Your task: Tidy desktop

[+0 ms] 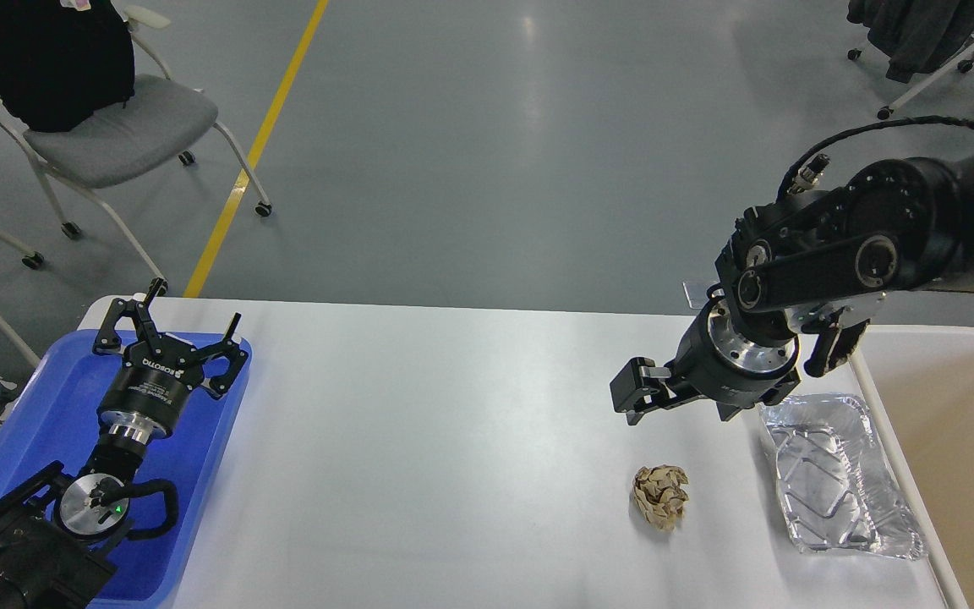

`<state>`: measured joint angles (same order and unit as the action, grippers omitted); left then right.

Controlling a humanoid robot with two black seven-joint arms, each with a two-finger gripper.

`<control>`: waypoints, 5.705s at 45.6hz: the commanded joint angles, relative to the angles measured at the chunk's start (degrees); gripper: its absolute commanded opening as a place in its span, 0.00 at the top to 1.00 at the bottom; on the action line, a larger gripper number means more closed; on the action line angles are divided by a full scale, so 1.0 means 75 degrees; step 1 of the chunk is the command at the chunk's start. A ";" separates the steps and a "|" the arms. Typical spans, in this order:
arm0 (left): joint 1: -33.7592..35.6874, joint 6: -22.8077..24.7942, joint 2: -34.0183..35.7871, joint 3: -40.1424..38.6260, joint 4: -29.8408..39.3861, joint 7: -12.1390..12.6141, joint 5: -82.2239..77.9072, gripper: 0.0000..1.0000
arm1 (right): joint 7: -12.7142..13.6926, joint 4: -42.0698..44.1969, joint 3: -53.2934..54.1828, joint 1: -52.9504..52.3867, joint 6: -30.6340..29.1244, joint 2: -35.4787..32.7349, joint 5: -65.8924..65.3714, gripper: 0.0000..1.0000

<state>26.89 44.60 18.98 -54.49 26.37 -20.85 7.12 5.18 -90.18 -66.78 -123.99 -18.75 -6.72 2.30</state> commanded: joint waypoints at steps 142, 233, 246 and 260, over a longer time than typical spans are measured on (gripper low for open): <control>0.0000 0.0006 0.0000 0.0012 0.0000 -0.0008 0.0000 0.01 | -0.0199 0.4886 0.2330 0.6500 0.0260 -0.4600 -0.5896 0.00; 0.0000 0.0006 0.0000 0.0012 0.0000 -0.0008 0.0000 0.01 | -0.0926 0.6844 0.2647 0.8552 0.1597 -0.3064 -0.6447 1.00; 0.0000 0.0006 0.0000 0.0012 0.0000 -0.0008 0.0000 0.01 | -0.1055 0.6844 0.2647 0.8575 0.1621 -0.3064 -0.6447 1.00; 0.0000 0.0006 0.0000 0.0012 0.0000 -0.0008 0.0000 0.01 | -0.1160 0.6738 0.2693 0.8376 0.1539 -0.3181 -0.6376 1.00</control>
<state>26.89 44.63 18.98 -54.40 26.37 -20.92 7.12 -2.67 -39.09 -46.88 -60.06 -6.69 -29.90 -45.88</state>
